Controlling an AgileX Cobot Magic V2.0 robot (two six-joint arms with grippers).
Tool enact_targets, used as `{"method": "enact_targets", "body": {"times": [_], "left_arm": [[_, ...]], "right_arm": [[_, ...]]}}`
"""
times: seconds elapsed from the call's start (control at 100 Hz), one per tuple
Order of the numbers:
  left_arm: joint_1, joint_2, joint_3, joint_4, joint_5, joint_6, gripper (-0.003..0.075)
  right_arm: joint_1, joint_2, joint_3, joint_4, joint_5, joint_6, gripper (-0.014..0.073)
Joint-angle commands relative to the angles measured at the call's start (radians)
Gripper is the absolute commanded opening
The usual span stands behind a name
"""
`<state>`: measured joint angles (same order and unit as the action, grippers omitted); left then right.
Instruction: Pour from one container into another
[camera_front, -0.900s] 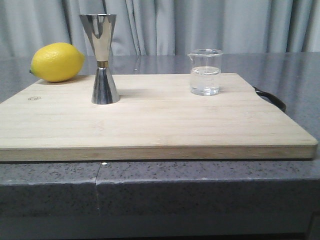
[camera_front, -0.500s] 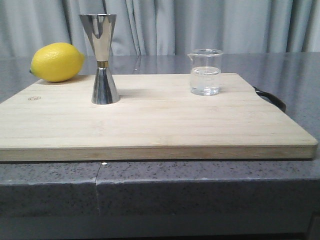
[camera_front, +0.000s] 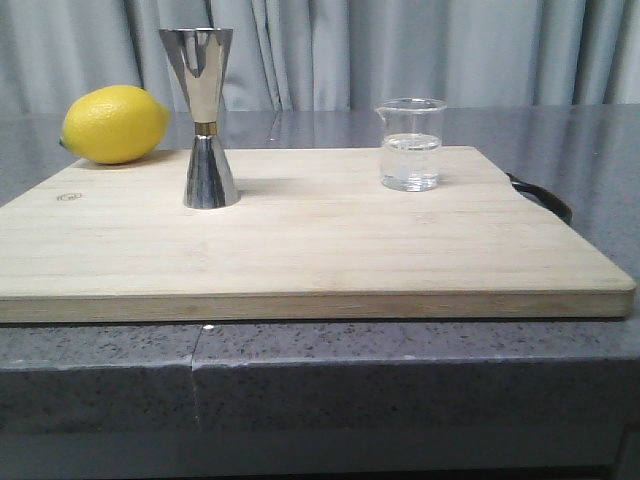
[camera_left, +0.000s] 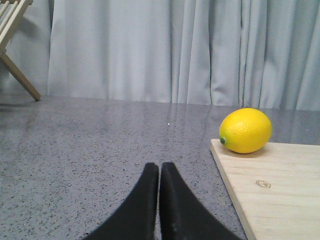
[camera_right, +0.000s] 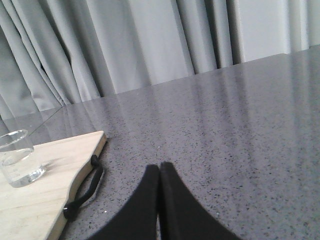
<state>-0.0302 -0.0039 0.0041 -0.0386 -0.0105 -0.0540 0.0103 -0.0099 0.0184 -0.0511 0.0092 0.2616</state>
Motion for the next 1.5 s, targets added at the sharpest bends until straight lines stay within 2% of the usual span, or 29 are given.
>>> {"method": "enact_targets", "body": {"times": [0.0,0.67,0.83,0.88,0.97,1.07,1.17,1.32,1.4,1.49], "left_arm": [[-0.008,-0.025,0.036,-0.006,-0.072,-0.007,-0.0020],[-0.008,-0.025,0.036,-0.006,-0.072,-0.007,-0.0020],[-0.008,-0.025,0.036,-0.006,-0.089,-0.007,-0.0020],[-0.008,-0.025,0.036,-0.037,-0.114,-0.010,-0.0020],[-0.008,-0.025,0.034,-0.195,-0.189,-0.059,-0.0020],[-0.008,-0.025,0.018,-0.341,-0.254,-0.158,-0.0020],[-0.008,-0.025,-0.041,-0.339,-0.217,-0.195,-0.0020],[-0.008,0.013,-0.216,-0.269,-0.041,-0.193,-0.0020],[-0.008,0.082,-0.319,-0.202,0.082,-0.186,-0.0020],[-0.011,0.199,-0.435,-0.211,0.220,-0.134,-0.0019]], "right_arm": [[-0.005,-0.018,0.021,-0.010,-0.079,0.000,-0.0075],[-0.005,-0.018,0.021,-0.010,-0.095,0.000,-0.0075],[-0.005,-0.018,0.021,-0.008,-0.158,0.000,-0.0075],[-0.005,-0.018,0.021,0.001,-0.203,0.013,-0.0075],[-0.005,-0.018,0.021,0.006,-0.301,0.069,-0.0075],[-0.005,-0.018,-0.003,0.006,-0.353,0.215,-0.0075],[-0.005,-0.018,-0.083,0.006,-0.243,0.326,-0.0075],[-0.005,0.039,-0.302,-0.015,0.088,0.318,-0.0075],[0.002,0.125,-0.412,-0.019,0.216,0.220,-0.0075],[0.028,0.249,-0.530,-0.019,0.318,0.068,-0.0075]]}}
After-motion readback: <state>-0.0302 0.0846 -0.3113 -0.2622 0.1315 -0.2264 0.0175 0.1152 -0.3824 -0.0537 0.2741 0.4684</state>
